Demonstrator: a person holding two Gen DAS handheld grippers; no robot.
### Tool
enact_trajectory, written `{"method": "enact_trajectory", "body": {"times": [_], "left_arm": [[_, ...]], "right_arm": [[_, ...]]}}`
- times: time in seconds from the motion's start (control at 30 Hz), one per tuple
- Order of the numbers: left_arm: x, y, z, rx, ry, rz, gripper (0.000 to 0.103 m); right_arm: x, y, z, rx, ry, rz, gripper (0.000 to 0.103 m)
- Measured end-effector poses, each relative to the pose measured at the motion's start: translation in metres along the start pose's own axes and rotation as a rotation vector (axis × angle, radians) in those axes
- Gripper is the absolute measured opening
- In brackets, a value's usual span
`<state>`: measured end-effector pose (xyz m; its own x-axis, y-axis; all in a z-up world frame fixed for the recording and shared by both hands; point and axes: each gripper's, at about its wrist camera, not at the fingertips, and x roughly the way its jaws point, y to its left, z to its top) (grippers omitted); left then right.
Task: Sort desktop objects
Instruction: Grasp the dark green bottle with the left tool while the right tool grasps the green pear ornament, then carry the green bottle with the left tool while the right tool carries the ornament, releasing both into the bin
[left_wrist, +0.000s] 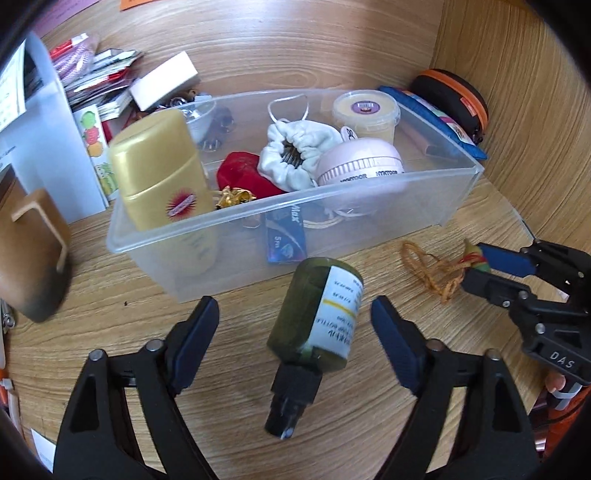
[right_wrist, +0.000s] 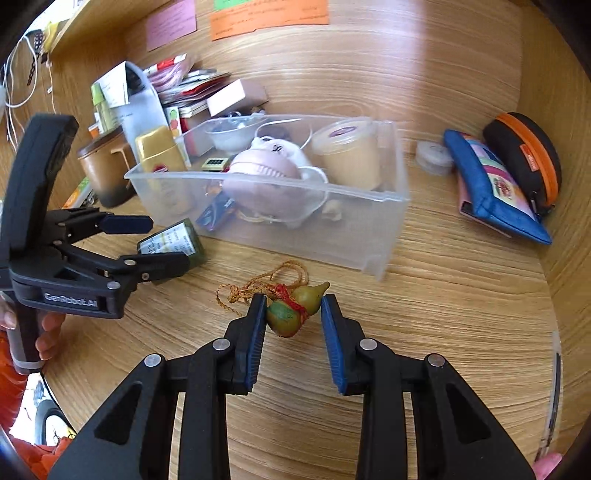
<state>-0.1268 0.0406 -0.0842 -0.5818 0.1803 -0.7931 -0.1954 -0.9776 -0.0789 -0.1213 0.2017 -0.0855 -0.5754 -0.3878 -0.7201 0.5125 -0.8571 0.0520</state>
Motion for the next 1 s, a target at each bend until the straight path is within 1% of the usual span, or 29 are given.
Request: {"method": "enact_trajectory", "body": {"times": [0.07,0.13,0.17,0.2,0.27,0.3,0.47,0.63,0.8,1.0], "left_arm": [[0.004,-0.001,0.001,0.004,0.015,-0.009,0.070],[0.007,-0.003,0.002,0.010,0.028,-0.009,0.059],[0.008,-0.003,0.001,0.012,0.032,-0.010,0.056],[0.010,-0.003,0.001,0.014,0.041,-0.014,0.049],[0.011,-0.004,0.000,0.020,0.038,-0.006,0.046],[0.011,-0.005,0.000,0.025,0.039,-0.015,0.042],[0.008,-0.007,-0.001,0.033,0.030,-0.019,0.041],[-0.010,-0.007,0.002,0.033,-0.018,-0.024,0.041],[-0.034,-0.007,0.009,0.037,-0.075,-0.030,0.041],[-0.055,-0.009,0.019,0.045,-0.127,-0.031,0.041]], "right_arm": [[-0.001,-0.001,0.000,-0.001,-0.003,0.002,0.028],[-0.002,-0.003,0.001,-0.004,-0.006,0.007,0.028],[-0.001,-0.002,0.002,-0.007,-0.008,0.011,0.028],[-0.001,-0.002,0.003,-0.009,-0.010,0.014,0.028],[-0.001,-0.001,0.005,-0.015,-0.015,0.020,0.028],[-0.001,0.000,0.006,-0.017,-0.018,0.023,0.028],[-0.002,0.003,0.010,-0.021,-0.034,0.032,0.028],[-0.010,0.005,0.018,-0.032,-0.061,0.029,0.028],[-0.022,0.009,0.032,-0.045,-0.099,0.016,0.028],[-0.037,0.010,0.051,-0.056,-0.151,0.006,0.028]]}}
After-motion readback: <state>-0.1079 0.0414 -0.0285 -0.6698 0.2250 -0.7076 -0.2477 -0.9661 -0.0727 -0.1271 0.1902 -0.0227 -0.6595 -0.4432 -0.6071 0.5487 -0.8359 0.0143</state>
